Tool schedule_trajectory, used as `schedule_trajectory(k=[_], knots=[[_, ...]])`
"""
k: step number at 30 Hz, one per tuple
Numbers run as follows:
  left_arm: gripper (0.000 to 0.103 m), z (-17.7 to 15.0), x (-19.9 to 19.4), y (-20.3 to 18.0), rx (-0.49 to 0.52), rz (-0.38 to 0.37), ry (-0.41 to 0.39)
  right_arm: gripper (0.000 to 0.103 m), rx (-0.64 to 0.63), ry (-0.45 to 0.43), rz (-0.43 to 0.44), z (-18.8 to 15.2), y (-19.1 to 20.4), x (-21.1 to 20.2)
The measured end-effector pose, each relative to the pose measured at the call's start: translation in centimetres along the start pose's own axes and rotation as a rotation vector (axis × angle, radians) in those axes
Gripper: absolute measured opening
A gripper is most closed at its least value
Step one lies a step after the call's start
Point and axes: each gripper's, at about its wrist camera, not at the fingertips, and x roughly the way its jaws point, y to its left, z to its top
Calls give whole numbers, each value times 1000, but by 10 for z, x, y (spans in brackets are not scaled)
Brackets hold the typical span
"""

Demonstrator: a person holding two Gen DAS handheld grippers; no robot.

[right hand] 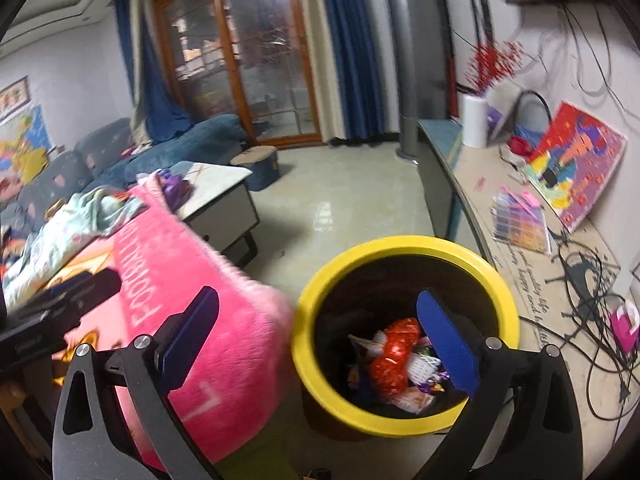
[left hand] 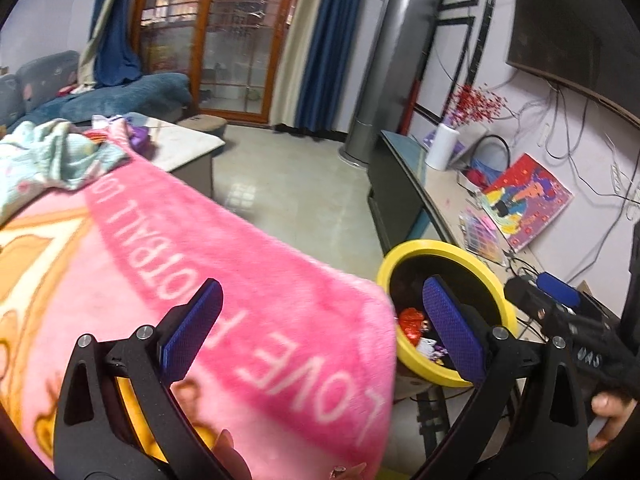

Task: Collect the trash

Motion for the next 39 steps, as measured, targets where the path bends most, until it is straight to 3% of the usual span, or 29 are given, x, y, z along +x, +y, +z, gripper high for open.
schedule_trajectory(k=[5,10,21,39], knots=[[92,-5,-28,21,-15,56,-49,97,-72,-111,4,-12,38,-19],[92,-16,-59,33,4,99,-113,97,-65,-210,-2,-22,61,-38],[92,-48,-107,32,73,134,-231,97,-117,-305,6,-46,82,-71],[92,-65,-121,34,61,120,-273,97,-169,-325,12,-64,91,-79]])
